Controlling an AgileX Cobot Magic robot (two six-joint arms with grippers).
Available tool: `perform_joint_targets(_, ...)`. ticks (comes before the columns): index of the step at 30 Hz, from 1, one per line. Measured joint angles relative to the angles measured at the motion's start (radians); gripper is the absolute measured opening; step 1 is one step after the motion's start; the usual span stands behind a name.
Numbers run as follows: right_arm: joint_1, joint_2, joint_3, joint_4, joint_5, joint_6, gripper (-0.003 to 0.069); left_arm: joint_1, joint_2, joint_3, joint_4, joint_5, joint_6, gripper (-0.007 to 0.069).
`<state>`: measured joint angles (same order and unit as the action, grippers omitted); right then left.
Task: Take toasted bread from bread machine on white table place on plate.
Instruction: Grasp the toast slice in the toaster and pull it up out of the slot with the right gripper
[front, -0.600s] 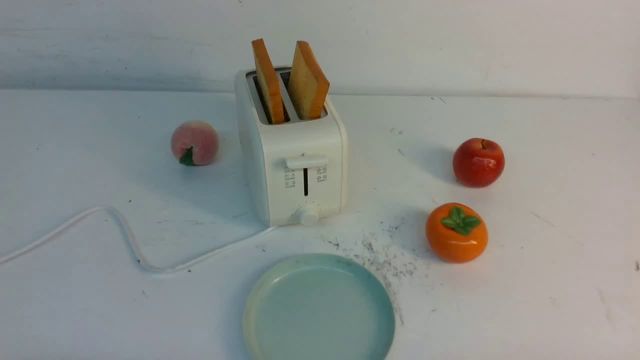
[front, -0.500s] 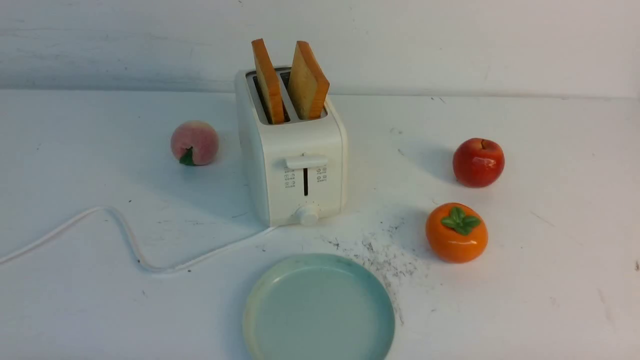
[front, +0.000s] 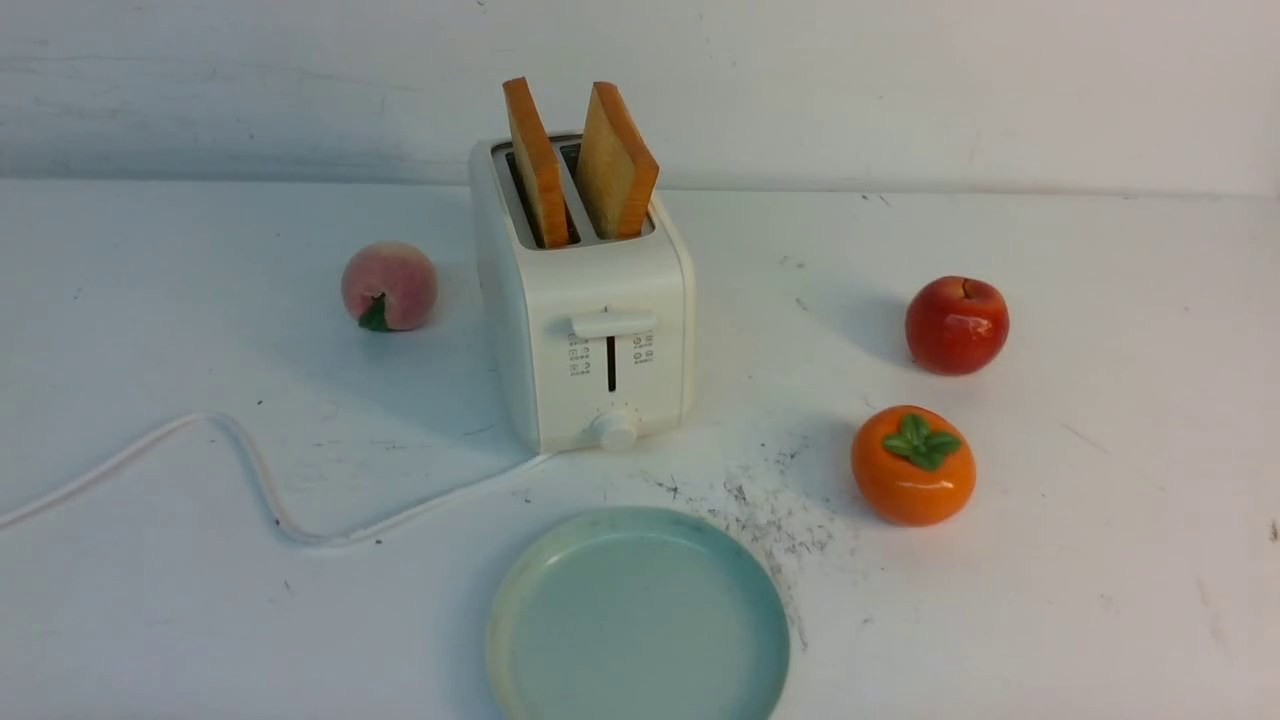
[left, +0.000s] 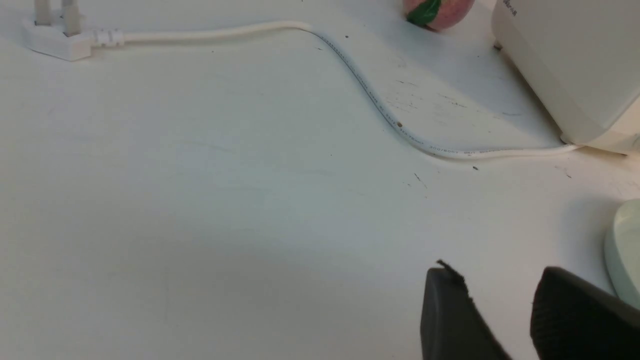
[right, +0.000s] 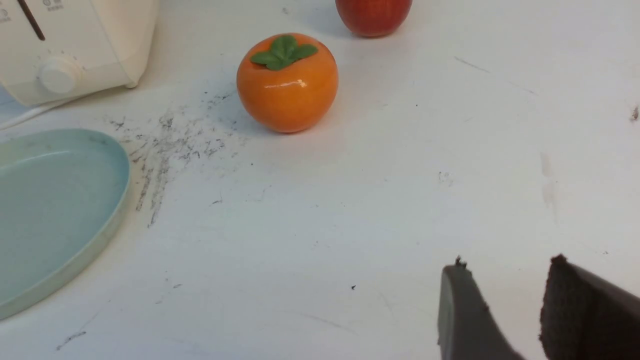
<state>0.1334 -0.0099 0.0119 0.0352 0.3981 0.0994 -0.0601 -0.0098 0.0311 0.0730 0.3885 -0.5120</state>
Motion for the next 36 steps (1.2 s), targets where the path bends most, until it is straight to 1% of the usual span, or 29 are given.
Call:
perform_joint_targets(26, 0.000, 0.000, 0.000, 0.000, 0.000, 0.000, 0.0240, 0.000, 0.000, 0.000, 0.002, -0.001, 0.002, 0.0242)
perform_joint_targets(28, 0.000, 0.000, 0.000, 0.000, 0.000, 0.000, 0.0240, 0.000, 0.000, 0.000, 0.022, -0.006, 0.005, 0.0242)
perform_joint_targets(29, 0.000, 0.000, 0.000, 0.000, 0.000, 0.000, 0.0240, 0.000, 0.000, 0.000, 0.051, -0.027, 0.009, 0.0242)
perform_joint_targets(32, 0.000, 0.000, 0.000, 0.000, 0.000, 0.000, 0.0240, 0.000, 0.000, 0.000, 0.054, -0.066, 0.002, 0.0242)
perform_joint_targets(33, 0.000, 0.000, 0.000, 0.000, 0.000, 0.000, 0.0240, 0.000, 0.000, 0.000, 0.022, -0.092, -0.030, 0.0242)
perform_joint_targets(34, 0.000, 0.000, 0.000, 0.000, 0.000, 0.000, 0.0240, 0.000, 0.000, 0.000, -0.056, -0.116, -0.088, 0.0242)
perform_joint_targets(35, 0.000, 0.000, 0.000, 0.000, 0.000, 0.000, 0.0240, 0.000, 0.000, 0.000, -0.056, -0.116, -0.098, 0.0242)
perform_joint_targets(36, 0.000, 0.000, 0.000, 0.000, 0.000, 0.000, 0.0240, 0.000, 0.000, 0.000, -0.152, -0.128, -0.179, 0.0242)
